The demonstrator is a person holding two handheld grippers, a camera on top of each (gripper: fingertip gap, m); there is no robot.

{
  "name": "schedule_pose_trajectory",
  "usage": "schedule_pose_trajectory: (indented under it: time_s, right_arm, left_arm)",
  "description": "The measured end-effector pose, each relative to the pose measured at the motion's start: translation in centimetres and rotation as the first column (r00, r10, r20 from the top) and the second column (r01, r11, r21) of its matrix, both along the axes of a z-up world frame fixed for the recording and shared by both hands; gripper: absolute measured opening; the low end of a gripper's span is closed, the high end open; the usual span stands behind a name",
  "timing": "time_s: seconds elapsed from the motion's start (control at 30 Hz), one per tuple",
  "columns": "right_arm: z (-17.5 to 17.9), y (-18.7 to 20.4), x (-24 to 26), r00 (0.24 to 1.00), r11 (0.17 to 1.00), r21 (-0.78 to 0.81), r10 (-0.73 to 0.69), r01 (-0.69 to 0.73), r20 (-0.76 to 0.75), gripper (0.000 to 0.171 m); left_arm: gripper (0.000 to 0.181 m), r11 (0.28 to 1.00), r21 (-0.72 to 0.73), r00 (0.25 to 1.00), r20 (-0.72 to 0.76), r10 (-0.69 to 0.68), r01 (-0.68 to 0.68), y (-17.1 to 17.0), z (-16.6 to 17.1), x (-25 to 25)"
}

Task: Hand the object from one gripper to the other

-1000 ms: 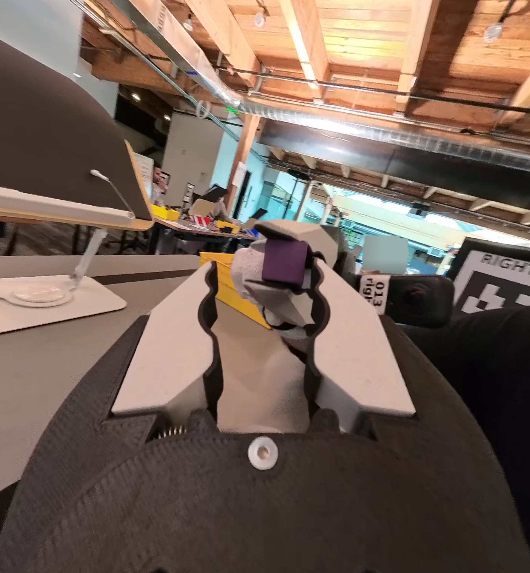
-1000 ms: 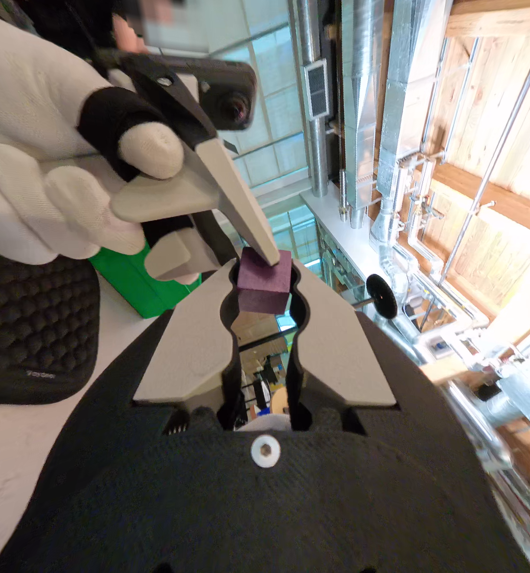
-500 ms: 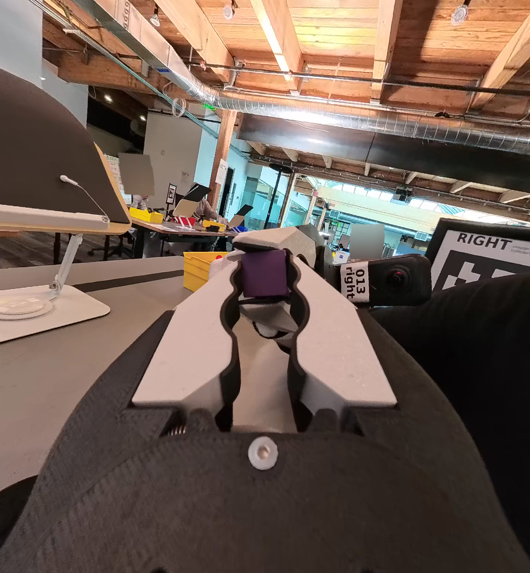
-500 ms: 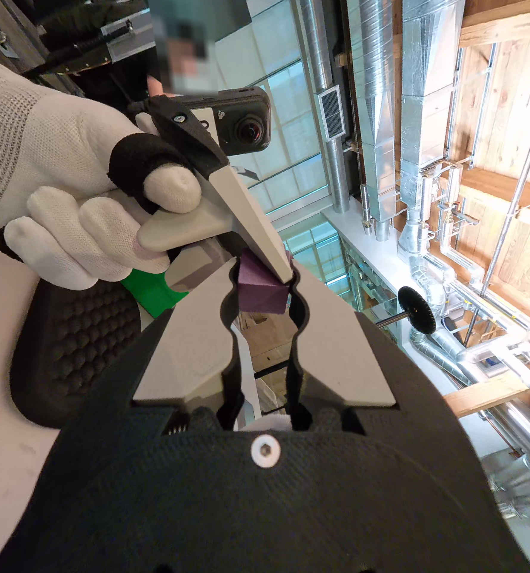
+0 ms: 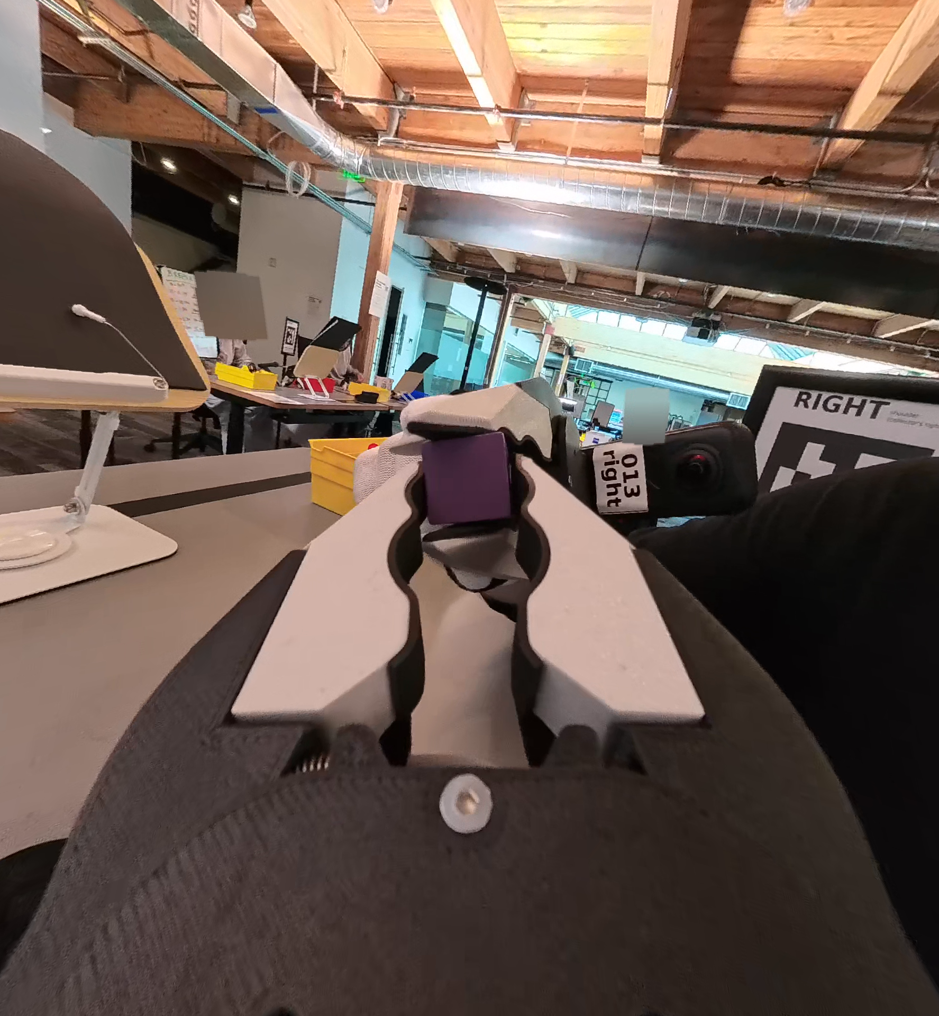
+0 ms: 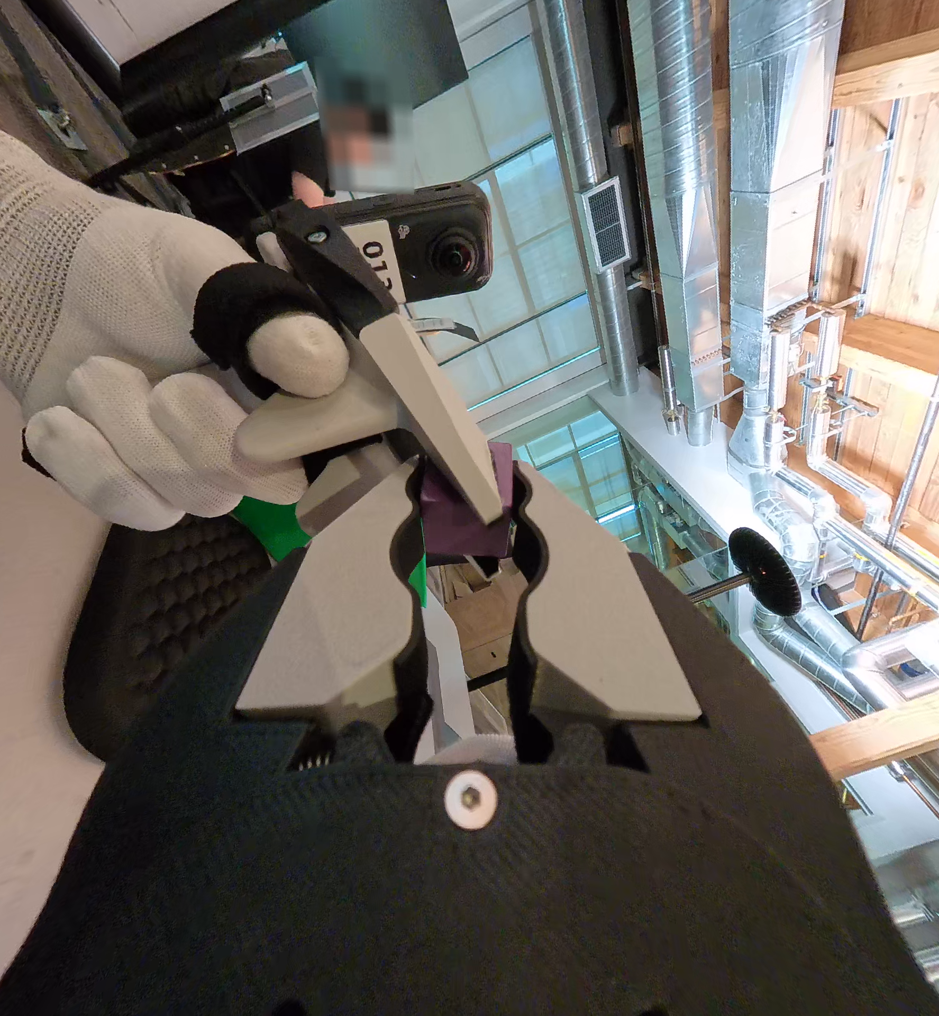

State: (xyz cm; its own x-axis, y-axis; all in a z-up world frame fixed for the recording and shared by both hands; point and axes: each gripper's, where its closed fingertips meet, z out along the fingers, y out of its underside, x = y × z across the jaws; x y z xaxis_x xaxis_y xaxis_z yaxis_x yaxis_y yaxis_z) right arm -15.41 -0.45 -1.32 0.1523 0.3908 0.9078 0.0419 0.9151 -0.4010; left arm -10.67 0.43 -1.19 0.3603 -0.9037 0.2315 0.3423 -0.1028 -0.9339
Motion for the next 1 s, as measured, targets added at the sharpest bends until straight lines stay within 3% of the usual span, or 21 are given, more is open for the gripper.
schedule_pose_trajectory:
  time_s: [0.37,0.67,0.83,1.0]
  right_arm:
    - [-0.5,0.0,-0.1,1.000,1.000,-0.010,0.008,-0.007,0.023,0.027]
    - [-1.4,0.2,-0.1,0.997,1.000,0.000,0.013,-0.013,0.070,0.036]
    - [-2.2,-0.4,0.2,0.987,0.998,0.038,0.035,-0.042,0.160,0.043]
    - [-3.7,-3.2,0.9,0.949,0.984,0.096,0.115,-0.150,0.295,0.046]
  left_arm:
    - [0.026,1.000,0.000,0.999,0.030,-0.018,0.018,0.0,-0.4,-0.2]
    - [0.026,0.998,0.014,0.997,0.038,0.061,-0.061,0.4,-0.1,-3.1]
    - [0.026,0.999,0.000,0.995,-0.088,0.055,-0.055,-0.4,-1.4,-4.2]
    - [0.026,0.997,-0.039,0.959,-0.272,-0.072,0.064,-2.9,-3.7,-3.4]
